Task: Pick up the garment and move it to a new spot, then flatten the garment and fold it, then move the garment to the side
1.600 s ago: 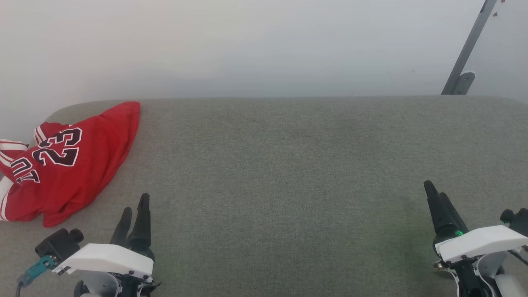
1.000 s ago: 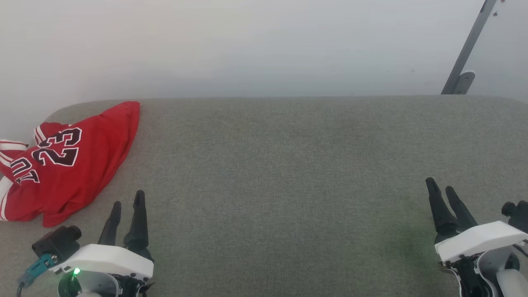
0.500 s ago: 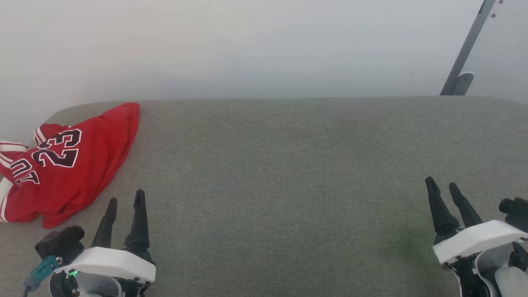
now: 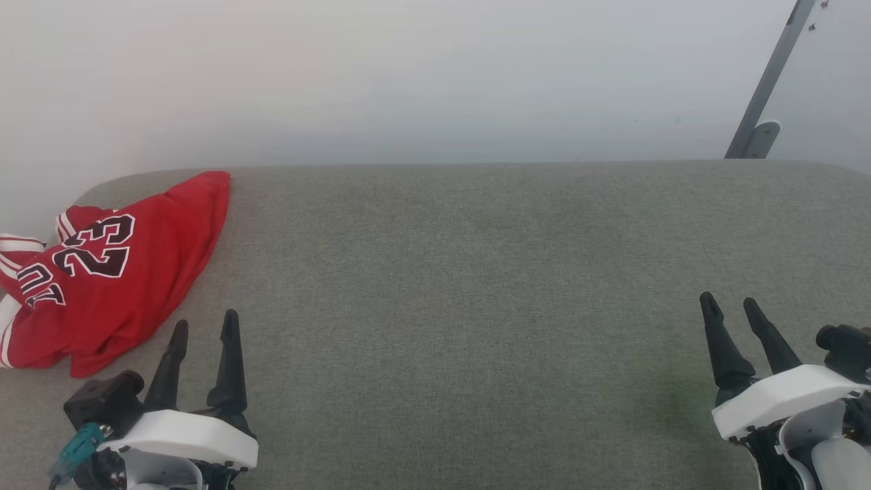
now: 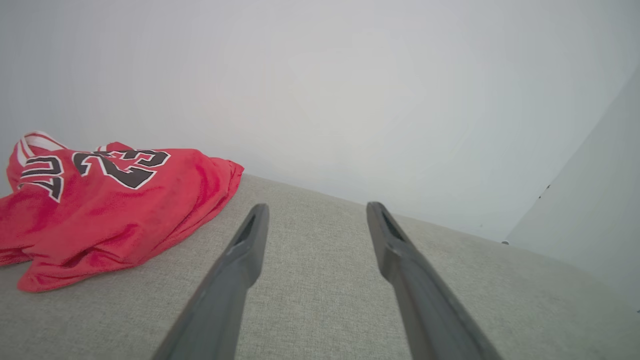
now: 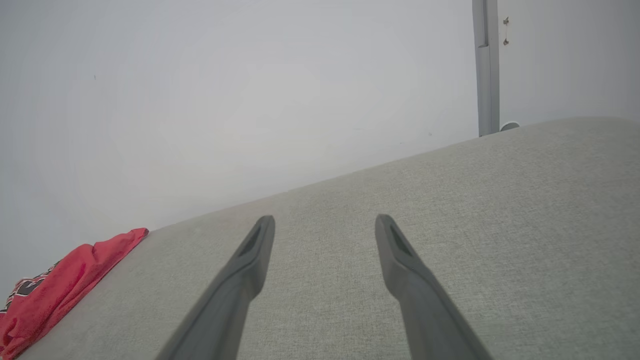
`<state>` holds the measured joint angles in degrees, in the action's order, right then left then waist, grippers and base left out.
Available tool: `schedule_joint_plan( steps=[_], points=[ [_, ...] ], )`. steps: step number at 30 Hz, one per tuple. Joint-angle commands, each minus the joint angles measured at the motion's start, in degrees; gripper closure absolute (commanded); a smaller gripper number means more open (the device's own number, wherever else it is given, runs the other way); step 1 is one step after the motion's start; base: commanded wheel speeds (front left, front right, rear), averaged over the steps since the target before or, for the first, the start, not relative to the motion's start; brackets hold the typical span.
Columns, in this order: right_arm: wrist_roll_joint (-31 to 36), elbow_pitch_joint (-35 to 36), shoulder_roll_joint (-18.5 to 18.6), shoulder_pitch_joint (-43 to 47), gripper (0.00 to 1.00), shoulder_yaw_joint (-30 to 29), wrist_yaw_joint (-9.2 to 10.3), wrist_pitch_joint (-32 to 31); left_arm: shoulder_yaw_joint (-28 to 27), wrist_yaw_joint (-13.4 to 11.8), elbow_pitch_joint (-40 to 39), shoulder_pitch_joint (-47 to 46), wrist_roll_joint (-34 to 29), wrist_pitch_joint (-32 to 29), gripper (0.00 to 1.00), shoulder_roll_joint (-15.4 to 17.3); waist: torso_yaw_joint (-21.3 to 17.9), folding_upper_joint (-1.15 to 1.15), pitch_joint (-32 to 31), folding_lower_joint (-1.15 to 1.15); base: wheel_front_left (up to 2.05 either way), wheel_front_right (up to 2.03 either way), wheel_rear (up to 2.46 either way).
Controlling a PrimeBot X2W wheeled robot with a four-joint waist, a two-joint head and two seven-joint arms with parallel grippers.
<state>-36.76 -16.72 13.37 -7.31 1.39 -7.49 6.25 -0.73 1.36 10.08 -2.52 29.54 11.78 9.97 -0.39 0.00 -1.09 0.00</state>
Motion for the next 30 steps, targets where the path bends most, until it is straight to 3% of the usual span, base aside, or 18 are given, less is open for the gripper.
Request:
schedule_joint_plan(
  steps=[1, 30],
  points=[
    [1.3, 0.3, 0.4, -0.7, 0.0, 0.0, 0.0, 0.6, -0.2, 0.5, -0.5, 0.1, -1.4, 0.5, 0.0, -0.1, 0.0, 0.0, 0.0, 0.0, 0.0, 0.0, 0.0],
    [12.7, -0.4, 1.0, -0.8, 0.0, -0.1, 0.0, 3.0, -1.4, 1.7, -0.7, 0.8, -12.5, 3.5, 0.0, -0.5, -0.3, 0.0, -0.5, 0.0, 0.0, 0.0, 0.0]
  ],
)
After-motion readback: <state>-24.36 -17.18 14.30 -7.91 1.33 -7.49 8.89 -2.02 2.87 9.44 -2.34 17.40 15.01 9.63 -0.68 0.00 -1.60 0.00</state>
